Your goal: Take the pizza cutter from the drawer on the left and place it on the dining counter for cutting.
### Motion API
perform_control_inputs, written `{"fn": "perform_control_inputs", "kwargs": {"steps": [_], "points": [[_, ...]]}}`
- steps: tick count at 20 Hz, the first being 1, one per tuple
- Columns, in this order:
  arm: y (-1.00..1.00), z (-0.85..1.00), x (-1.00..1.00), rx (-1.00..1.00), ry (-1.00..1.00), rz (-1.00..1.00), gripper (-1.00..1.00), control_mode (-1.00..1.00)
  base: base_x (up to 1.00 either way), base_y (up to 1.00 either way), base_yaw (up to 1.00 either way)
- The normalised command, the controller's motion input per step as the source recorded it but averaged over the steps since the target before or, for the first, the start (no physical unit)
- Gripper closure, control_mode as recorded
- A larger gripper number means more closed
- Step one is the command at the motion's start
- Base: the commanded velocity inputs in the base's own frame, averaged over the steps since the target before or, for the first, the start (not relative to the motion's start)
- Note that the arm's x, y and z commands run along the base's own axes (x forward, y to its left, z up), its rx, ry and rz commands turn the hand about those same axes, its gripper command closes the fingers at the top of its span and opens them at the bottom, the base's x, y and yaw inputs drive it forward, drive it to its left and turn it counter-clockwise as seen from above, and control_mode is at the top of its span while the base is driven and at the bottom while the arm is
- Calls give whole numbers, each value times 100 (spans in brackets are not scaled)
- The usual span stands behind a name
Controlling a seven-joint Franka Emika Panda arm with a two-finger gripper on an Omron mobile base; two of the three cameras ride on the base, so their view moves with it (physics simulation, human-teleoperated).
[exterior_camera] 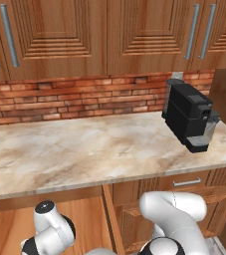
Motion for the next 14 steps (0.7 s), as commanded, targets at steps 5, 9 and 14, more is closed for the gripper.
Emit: {"fn": "perform_control_inputs", "kwargs": {"steps": [5,9,14], "points": [[0,-1,-3,0,0,0,-100,-100,0,0,0],[0,-9,-14,0,0,0,-100,-100,0,0,0],[0,-12,-15,0,0,0,-100,-100,0,0,0]]}}
